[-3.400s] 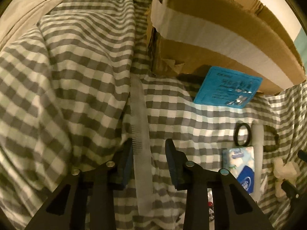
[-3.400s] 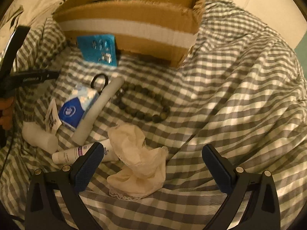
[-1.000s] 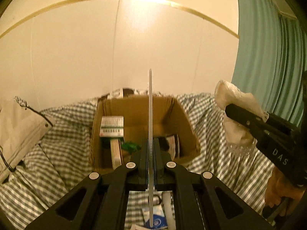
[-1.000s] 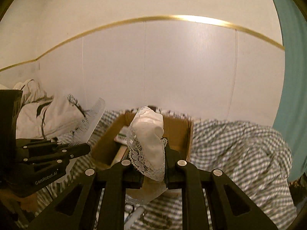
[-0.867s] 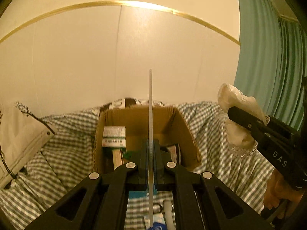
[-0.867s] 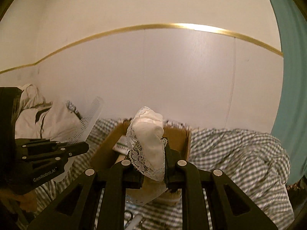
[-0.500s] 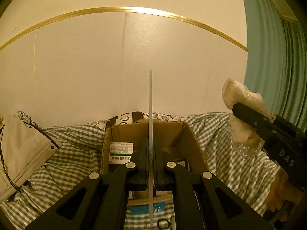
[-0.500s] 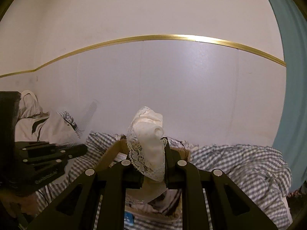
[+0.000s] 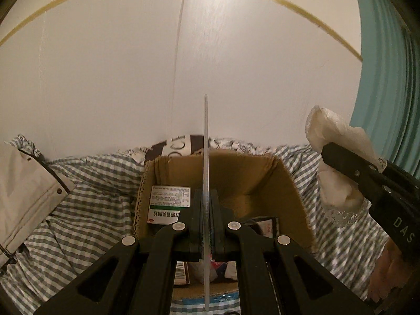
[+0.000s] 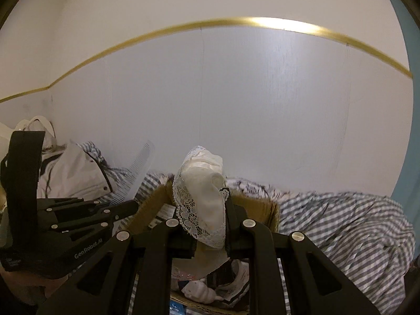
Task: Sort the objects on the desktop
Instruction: 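Carry the clear strip and lace cloth over the cardboard box and release both, then withdraw both tools from the box toward the remaining items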
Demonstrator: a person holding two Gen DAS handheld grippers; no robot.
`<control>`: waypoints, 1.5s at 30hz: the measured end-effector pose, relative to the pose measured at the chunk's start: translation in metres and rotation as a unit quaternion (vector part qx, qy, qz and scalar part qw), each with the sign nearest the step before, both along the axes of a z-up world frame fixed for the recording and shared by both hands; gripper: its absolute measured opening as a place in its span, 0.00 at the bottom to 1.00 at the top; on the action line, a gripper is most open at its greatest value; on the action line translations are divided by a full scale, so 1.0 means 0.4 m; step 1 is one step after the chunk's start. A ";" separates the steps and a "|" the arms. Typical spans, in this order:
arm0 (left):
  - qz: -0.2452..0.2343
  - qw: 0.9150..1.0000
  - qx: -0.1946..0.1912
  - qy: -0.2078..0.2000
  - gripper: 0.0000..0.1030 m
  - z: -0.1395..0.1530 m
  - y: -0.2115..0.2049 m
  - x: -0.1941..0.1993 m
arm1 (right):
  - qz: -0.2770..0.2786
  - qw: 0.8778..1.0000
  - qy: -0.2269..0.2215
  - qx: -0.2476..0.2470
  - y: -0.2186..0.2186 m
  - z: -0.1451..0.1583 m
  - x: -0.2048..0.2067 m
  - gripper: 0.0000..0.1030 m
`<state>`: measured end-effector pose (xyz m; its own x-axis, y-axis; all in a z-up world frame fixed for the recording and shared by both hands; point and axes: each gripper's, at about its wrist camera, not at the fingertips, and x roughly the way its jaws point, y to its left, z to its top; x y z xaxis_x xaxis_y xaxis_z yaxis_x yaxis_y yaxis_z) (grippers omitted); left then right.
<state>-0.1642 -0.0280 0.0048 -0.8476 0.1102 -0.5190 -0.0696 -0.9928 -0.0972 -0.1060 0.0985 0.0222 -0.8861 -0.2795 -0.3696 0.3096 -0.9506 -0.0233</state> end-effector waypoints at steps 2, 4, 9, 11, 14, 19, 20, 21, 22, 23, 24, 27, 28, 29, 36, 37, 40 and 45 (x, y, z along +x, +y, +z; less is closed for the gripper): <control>0.001 1.000 -0.001 -0.012 0.03 -0.025 0.001 -0.023 | -0.001 1.000 -0.017 -0.001 0.002 -0.025 -0.029 0.14; -0.003 1.000 0.004 -0.028 0.03 -0.057 -0.006 -0.049 | 0.000 0.999 -0.039 -0.006 0.004 -0.052 -0.058 0.14; -0.009 0.999 0.004 -0.053 0.03 -0.112 -0.007 -0.084 | 0.004 0.997 -0.079 -0.009 0.014 -0.114 -0.106 0.14; -0.013 0.998 0.003 -0.060 0.03 -0.127 -0.004 -0.095 | 0.001 0.996 -0.090 -0.004 0.021 -0.137 -0.117 0.14; -0.026 0.998 -0.005 -0.062 0.03 -0.137 0.008 -0.109 | -0.002 0.995 -0.103 0.001 0.022 -0.163 -0.136 0.14; -0.027 0.997 -0.006 -0.076 0.05 -0.152 0.018 -0.140 | -0.002 0.992 -0.122 -0.003 0.045 -0.185 -0.158 0.14; -0.027 0.996 -0.008 -0.079 0.06 -0.154 0.018 -0.145 | -0.001 0.992 -0.126 -0.003 0.047 -0.189 -0.163 0.15; -0.024 0.996 -0.011 -0.082 0.06 -0.156 0.018 -0.150 | -0.001 0.992 -0.128 -0.001 0.047 -0.191 -0.166 0.18; -0.022 0.996 -0.013 -0.085 0.06 -0.159 0.018 -0.155 | -0.002 0.992 -0.130 0.002 0.047 -0.193 -0.168 0.25; -0.021 0.996 -0.014 -0.088 0.06 -0.160 0.017 -0.157 | -0.005 0.991 -0.130 0.003 0.049 -0.194 -0.169 0.29; -0.020 0.996 -0.014 -0.090 0.06 -0.159 0.015 -0.156 | -0.008 0.991 -0.131 0.004 0.051 -0.194 -0.168 0.39; -0.014 0.996 -0.011 -0.085 0.25 -0.147 0.004 -0.141 | -0.011 0.992 -0.124 0.002 0.060 -0.184 -0.161 0.67; -0.008 0.997 -0.011 -0.082 0.40 -0.138 -0.002 -0.133 | -0.012 0.993 -0.121 0.002 0.063 -0.178 -0.156 0.67; -0.005 0.997 -0.009 -0.076 0.56 -0.130 -0.007 -0.126 | -0.013 0.993 -0.118 0.002 0.065 -0.172 -0.152 0.67; 0.013 0.999 -0.006 -0.039 0.80 -0.043 -0.041 -0.071 | -0.028 0.996 -0.080 0.008 0.079 -0.106 -0.094 0.86; 0.015 0.999 -0.007 -0.031 0.89 -0.031 -0.043 -0.062 | -0.031 0.997 -0.072 0.008 0.081 -0.093 -0.082 0.88; 0.024 1.000 -0.018 0.006 1.00 0.017 -0.049 -0.015 | -0.042 0.998 -0.048 0.008 0.090 -0.059 -0.045 1.00; 0.023 0.998 -0.037 0.034 1.00 0.077 -0.048 0.048 | -0.053 0.999 -0.010 0.003 0.112 -0.004 0.024 1.00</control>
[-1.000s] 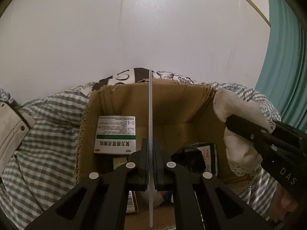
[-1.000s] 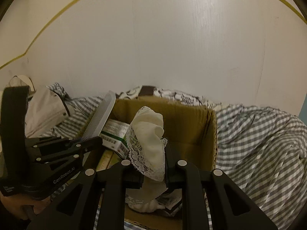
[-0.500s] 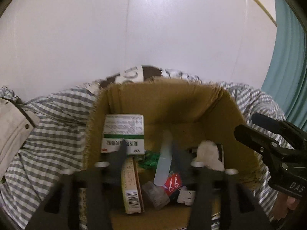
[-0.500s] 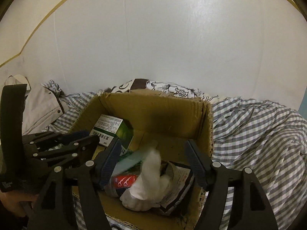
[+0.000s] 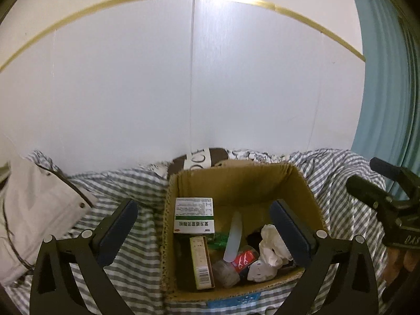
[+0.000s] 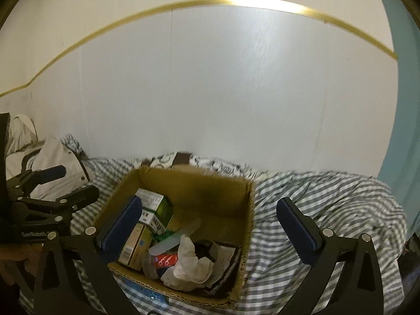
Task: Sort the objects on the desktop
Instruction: 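Withdraw both tools from the box toward the remaining items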
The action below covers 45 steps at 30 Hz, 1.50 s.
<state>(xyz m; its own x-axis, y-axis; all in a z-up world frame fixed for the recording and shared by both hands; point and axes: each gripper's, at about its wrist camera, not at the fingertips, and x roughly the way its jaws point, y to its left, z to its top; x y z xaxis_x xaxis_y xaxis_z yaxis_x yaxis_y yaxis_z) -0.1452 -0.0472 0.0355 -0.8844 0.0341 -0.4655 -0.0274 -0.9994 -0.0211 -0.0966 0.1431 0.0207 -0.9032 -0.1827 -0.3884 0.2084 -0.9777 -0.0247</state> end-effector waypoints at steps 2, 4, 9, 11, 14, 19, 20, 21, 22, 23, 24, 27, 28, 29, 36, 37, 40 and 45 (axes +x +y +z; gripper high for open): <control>-0.004 1.000 -0.004 0.006 1.00 0.015 0.001 0.024 | -0.002 1.000 0.010 -0.004 0.010 0.017 0.027 1.00; -0.004 1.000 -0.011 0.009 1.00 0.025 0.004 0.048 | -0.001 1.000 0.016 -0.006 0.017 0.027 0.054 1.00; -0.007 1.000 -0.012 -0.004 1.00 0.016 -0.006 0.101 | -0.007 1.000 0.007 -0.012 0.029 0.026 0.104 1.00; -0.021 1.000 -0.002 -0.023 1.00 -0.001 -0.008 0.116 | -0.003 1.000 -0.003 -0.020 0.036 0.016 0.121 1.00; -0.022 0.999 0.004 -0.043 1.00 -0.032 -0.013 0.142 | 0.004 1.000 -0.020 -0.022 0.039 -0.016 0.147 1.00; -0.007 0.997 0.004 -0.076 1.00 -0.092 -0.027 0.171 | 0.001 0.998 -0.053 -0.020 0.035 -0.085 0.173 1.00; -0.006 0.996 0.012 -0.086 1.00 -0.104 -0.034 0.173 | 0.005 0.998 -0.065 -0.026 0.034 -0.101 0.173 1.00; -0.006 0.995 0.023 -0.095 1.00 -0.116 -0.041 0.176 | 0.006 0.997 -0.077 -0.032 0.033 -0.113 0.170 1.00; -0.008 0.994 0.032 -0.102 1.00 -0.129 -0.047 0.182 | 0.006 0.995 -0.088 -0.039 0.033 -0.127 0.169 1.00; -0.011 0.994 0.034 -0.106 1.00 -0.142 -0.050 0.189 | 0.007 0.994 -0.097 -0.043 0.032 -0.140 0.173 1.00; -0.015 0.994 0.026 -0.109 1.00 -0.157 -0.048 0.200 | 0.007 0.994 -0.102 -0.042 0.029 -0.153 0.177 1.00; -0.027 0.992 -0.009 -0.121 1.00 -0.208 -0.035 0.227 | 0.010 0.993 -0.109 -0.030 0.016 -0.194 0.196 1.00; -0.031 0.991 -0.016 -0.129 1.00 -0.225 -0.032 0.233 | 0.011 0.993 -0.114 -0.028 0.012 -0.207 0.199 1.00; -0.034 0.990 -0.018 -0.138 1.00 -0.240 -0.031 0.241 | 0.012 0.992 -0.121 -0.029 0.009 -0.220 0.199 1.00; -0.072 0.982 -0.027 -0.175 1.00 -0.317 -0.013 0.284 | 0.019 0.988 -0.152 -0.010 -0.022 -0.281 0.199 1.00; -0.076 0.980 -0.027 -0.180 0.99 -0.325 -0.011 0.287 | 0.020 0.988 -0.155 -0.008 -0.024 -0.289 0.203 1.00; -0.099 0.976 -0.026 -0.194 0.98 -0.345 -0.002 0.293 | 0.024 0.984 -0.175 -0.008 -0.034 -0.317 0.204 0.98; -0.143 0.964 -0.039 -0.219 0.95 -0.377 0.021 0.306 | 0.025 0.979 -0.203 -0.004 -0.044 -0.363 0.205 0.91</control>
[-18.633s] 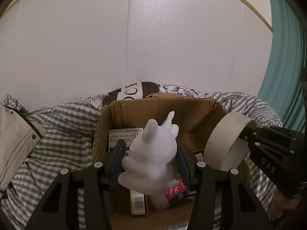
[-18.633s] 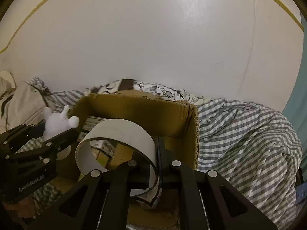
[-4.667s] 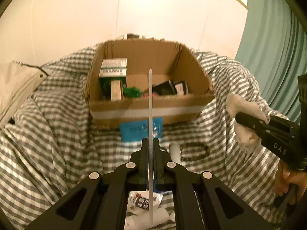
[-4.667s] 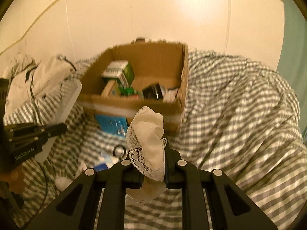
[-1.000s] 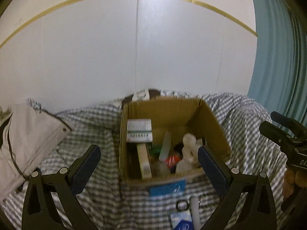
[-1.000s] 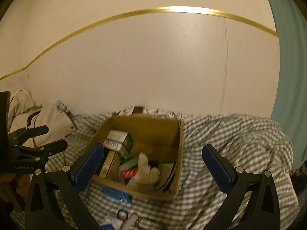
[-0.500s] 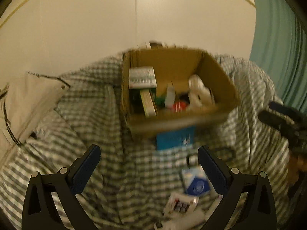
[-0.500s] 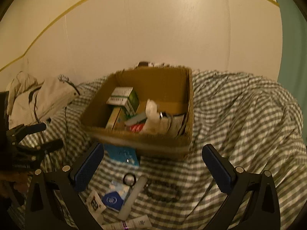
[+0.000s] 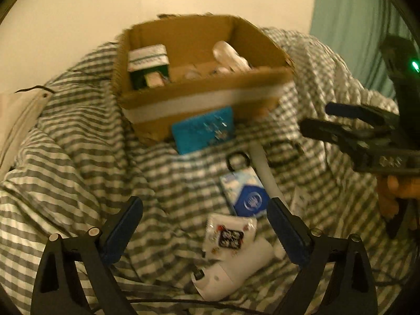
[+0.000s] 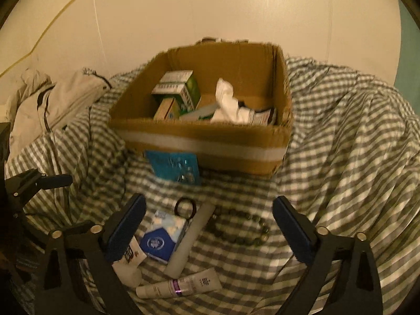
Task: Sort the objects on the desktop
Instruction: 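Withdraw both tools from the box toward the remaining items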
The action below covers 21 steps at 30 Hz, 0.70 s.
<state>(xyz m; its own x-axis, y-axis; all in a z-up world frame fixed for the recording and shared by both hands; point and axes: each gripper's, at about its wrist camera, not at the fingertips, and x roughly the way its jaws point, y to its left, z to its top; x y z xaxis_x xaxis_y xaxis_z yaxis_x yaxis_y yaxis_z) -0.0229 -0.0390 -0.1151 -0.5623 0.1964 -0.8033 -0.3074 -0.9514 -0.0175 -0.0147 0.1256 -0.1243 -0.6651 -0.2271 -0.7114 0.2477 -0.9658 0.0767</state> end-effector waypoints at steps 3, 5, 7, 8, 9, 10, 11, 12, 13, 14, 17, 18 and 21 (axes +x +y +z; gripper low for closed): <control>-0.012 1.000 -0.003 -0.024 0.94 -0.029 0.006 -0.003 | -0.008 1.000 -0.012 0.004 0.002 -0.020 -0.008 0.88; -0.017 0.999 -0.001 -0.040 0.91 -0.047 0.007 -0.005 | -0.011 1.000 -0.022 0.003 0.006 -0.029 -0.014 0.84; -0.028 0.998 0.002 -0.057 0.91 -0.067 0.013 -0.003 | -0.013 1.000 -0.024 0.006 0.008 -0.037 -0.014 0.83; -0.035 0.997 0.004 -0.067 0.91 -0.075 0.017 -0.002 | -0.013 1.000 -0.026 0.006 0.007 -0.041 -0.014 0.83; -0.041 0.996 0.006 -0.078 0.91 -0.084 0.022 -0.001 | -0.012 0.999 -0.031 0.006 0.007 -0.048 -0.015 0.83; -0.048 0.995 0.007 -0.087 0.91 -0.093 0.028 0.002 | -0.011 0.999 -0.039 0.004 0.006 -0.057 -0.017 0.83; -0.056 0.994 0.008 -0.098 0.91 -0.102 0.033 0.004 | -0.011 0.999 -0.044 0.005 0.004 -0.062 -0.019 0.83; -0.061 0.992 0.009 -0.108 0.90 -0.109 0.035 0.006 | -0.010 0.999 -0.048 0.008 0.001 -0.068 -0.022 0.83; -0.067 0.990 0.010 -0.120 0.87 -0.117 0.036 0.007 | -0.007 0.998 -0.054 0.012 -0.003 -0.076 -0.025 0.81; -0.072 0.989 0.011 -0.129 0.85 -0.123 0.037 0.007 | -0.005 0.998 -0.058 0.014 -0.005 -0.082 -0.026 0.80; -0.086 0.982 0.022 -0.168 0.77 -0.152 0.038 0.004 | 0.003 0.997 -0.077 0.018 -0.014 -0.107 -0.033 0.78; -0.089 0.979 0.024 -0.182 0.73 -0.166 0.040 0.002 | 0.008 0.996 -0.086 0.020 -0.019 -0.117 -0.036 0.76; -0.096 0.972 0.021 -0.213 0.62 -0.199 0.049 0.000 | 0.020 0.993 -0.107 0.041 -0.041 -0.146 -0.039 0.64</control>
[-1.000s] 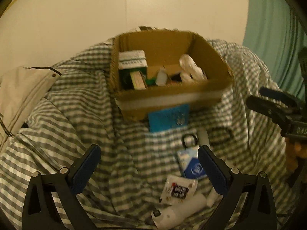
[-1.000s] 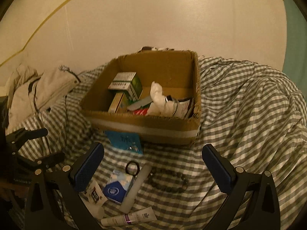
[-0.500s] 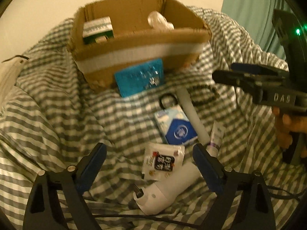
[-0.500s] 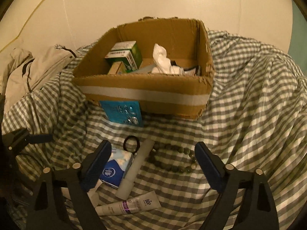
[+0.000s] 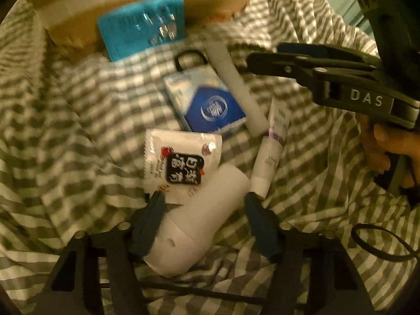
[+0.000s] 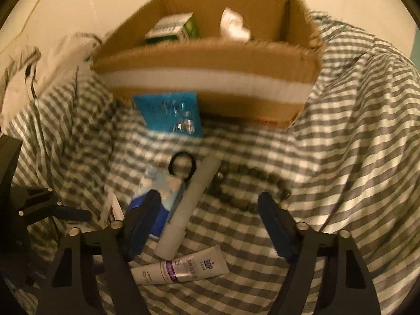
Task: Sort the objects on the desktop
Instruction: 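Withdraw both tools from the box toward the remaining items, then grasp the white cylinder with the left tool while the right tool grasps the translucent tube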
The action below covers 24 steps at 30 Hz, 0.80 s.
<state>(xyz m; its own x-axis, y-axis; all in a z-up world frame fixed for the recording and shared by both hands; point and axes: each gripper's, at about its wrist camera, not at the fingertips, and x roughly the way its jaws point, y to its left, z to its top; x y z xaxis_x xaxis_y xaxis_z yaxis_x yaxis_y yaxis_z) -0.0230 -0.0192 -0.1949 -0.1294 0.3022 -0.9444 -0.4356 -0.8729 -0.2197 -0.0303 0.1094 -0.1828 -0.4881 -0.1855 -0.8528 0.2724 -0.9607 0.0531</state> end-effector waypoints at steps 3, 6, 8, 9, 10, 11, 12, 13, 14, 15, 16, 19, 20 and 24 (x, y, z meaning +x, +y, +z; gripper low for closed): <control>-0.003 1.000 -0.006 -0.006 0.61 -0.009 0.006 0.001 | 0.010 1.000 -0.028 0.006 -0.011 -0.030 -0.008 0.58; -0.015 0.999 -0.020 -0.023 0.62 -0.034 0.019 0.005 | 0.017 0.998 -0.059 0.005 -0.016 -0.061 -0.013 0.48; -0.024 0.999 -0.039 -0.020 0.62 -0.048 0.036 0.011 | 0.022 0.997 -0.069 0.002 -0.021 -0.075 -0.015 0.47; -0.026 0.999 -0.044 -0.015 0.61 -0.048 0.041 0.014 | 0.023 0.997 -0.074 0.000 -0.022 -0.081 -0.017 0.47; -0.027 0.999 -0.044 -0.011 0.57 -0.045 0.043 0.016 | 0.022 0.997 -0.076 -0.002 -0.021 -0.085 -0.019 0.47; -0.026 0.999 -0.042 -0.007 0.53 -0.042 0.044 0.018 | 0.021 0.997 -0.077 -0.005 -0.021 -0.086 -0.020 0.47; -0.023 0.999 -0.039 -0.002 0.51 -0.036 0.040 0.021 | 0.021 0.997 -0.078 -0.009 -0.019 -0.086 -0.019 0.47; -0.019 0.999 -0.035 0.001 0.47 -0.030 0.037 0.024 | 0.024 0.997 -0.079 -0.009 -0.021 -0.086 -0.018 0.47; -0.015 0.999 -0.031 0.005 0.45 -0.023 0.032 0.026 | 0.028 0.996 -0.080 -0.008 -0.026 -0.085 -0.018 0.47; -0.009 1.000 -0.028 0.012 0.43 -0.014 0.028 0.029 | 0.032 0.996 -0.083 -0.007 -0.031 -0.087 -0.019 0.47; -0.004 1.000 -0.024 0.020 0.42 -0.003 0.023 0.032 | 0.036 0.996 -0.087 -0.007 -0.037 -0.092 -0.021 0.47; 0.009 0.999 -0.015 0.044 0.40 0.025 0.015 0.039 | 0.036 0.994 -0.097 -0.026 -0.033 -0.102 -0.032 0.47; 0.013 0.999 -0.014 0.049 0.39 0.030 0.013 0.041 | 0.035 0.994 -0.098 -0.035 -0.029 -0.102 -0.034 0.46; 0.029 0.998 -0.001 0.063 0.39 0.055 0.006 0.047 | 0.038 0.993 -0.095 -0.060 -0.015 -0.087 -0.024 0.10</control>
<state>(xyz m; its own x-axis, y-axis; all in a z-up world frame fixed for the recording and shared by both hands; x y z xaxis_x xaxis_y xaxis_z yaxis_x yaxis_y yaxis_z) -0.0040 -0.0170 -0.1728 -0.2642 0.2895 -0.9200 -0.4089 -0.8975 -0.1650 -0.0398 0.1034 -0.2176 -0.3018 -0.3222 -0.8973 0.3179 -0.9213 0.2238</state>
